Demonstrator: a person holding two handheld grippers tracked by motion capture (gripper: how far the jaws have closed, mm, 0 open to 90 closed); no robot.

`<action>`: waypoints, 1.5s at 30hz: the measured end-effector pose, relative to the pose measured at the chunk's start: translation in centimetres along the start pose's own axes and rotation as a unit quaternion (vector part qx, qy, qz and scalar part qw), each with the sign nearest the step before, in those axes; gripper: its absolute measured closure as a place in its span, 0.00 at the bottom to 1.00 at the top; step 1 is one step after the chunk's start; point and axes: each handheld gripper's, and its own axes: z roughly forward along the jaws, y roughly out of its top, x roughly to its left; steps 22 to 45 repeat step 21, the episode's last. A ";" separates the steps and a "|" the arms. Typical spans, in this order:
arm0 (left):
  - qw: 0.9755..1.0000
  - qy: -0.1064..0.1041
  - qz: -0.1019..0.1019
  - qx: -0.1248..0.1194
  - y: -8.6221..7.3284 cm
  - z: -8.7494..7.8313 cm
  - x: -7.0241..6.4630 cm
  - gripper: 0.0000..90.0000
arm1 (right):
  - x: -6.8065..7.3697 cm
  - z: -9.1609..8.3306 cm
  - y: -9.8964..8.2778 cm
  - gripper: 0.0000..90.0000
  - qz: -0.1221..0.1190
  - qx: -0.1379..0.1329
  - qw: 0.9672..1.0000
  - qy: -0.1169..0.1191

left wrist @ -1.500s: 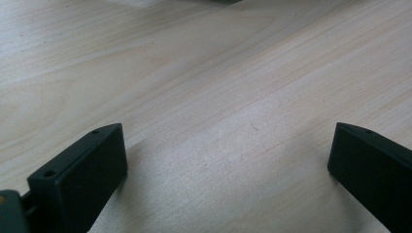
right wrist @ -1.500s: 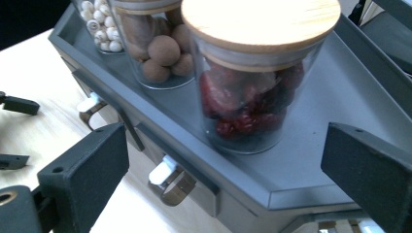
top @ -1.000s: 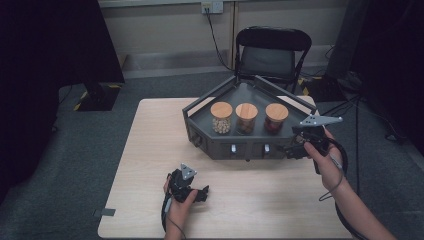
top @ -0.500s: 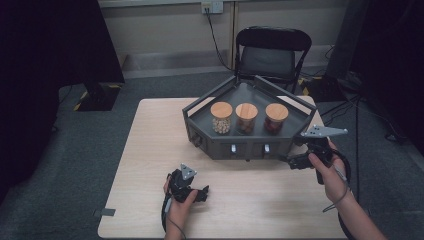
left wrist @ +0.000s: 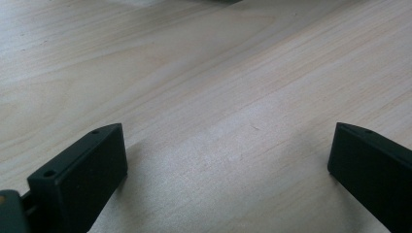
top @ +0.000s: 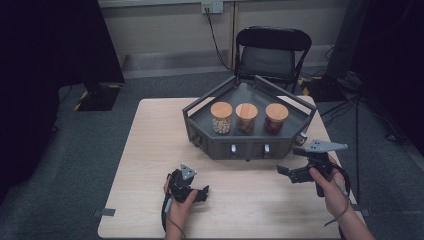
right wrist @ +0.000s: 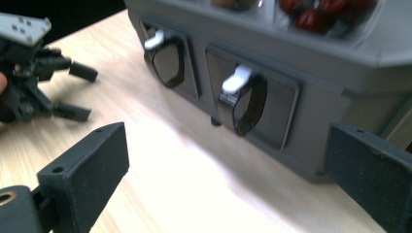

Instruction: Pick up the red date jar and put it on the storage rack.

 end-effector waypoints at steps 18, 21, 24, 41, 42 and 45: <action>1.000 0.000 0.000 0.000 0.0 0.0 0.0 0.00 | -0.3 1.6 -5.5 0.02 0.004 0.009 1.000 0.017; 1.000 0.000 0.000 0.000 0.0 0.0 0.0 0.00 | -0.5 1.9 -6.1 0.02 0.009 0.012 1.000 0.020; 1.000 0.000 0.000 0.000 0.0 0.0 0.0 0.00 | -0.5 1.9 -6.1 0.02 0.009 0.012 1.000 0.020; 1.000 0.000 0.000 0.000 0.0 0.0 0.0 0.00 | -0.5 1.9 -6.1 0.02 0.009 0.012 1.000 0.020; 1.000 0.000 0.000 0.000 0.0 0.0 0.0 0.00 | -0.5 1.9 -6.1 0.02 0.009 0.012 1.000 0.020; 1.000 0.000 0.000 0.000 0.0 0.0 0.0 0.00 | -0.5 1.9 -6.1 0.02 0.009 0.012 1.000 0.020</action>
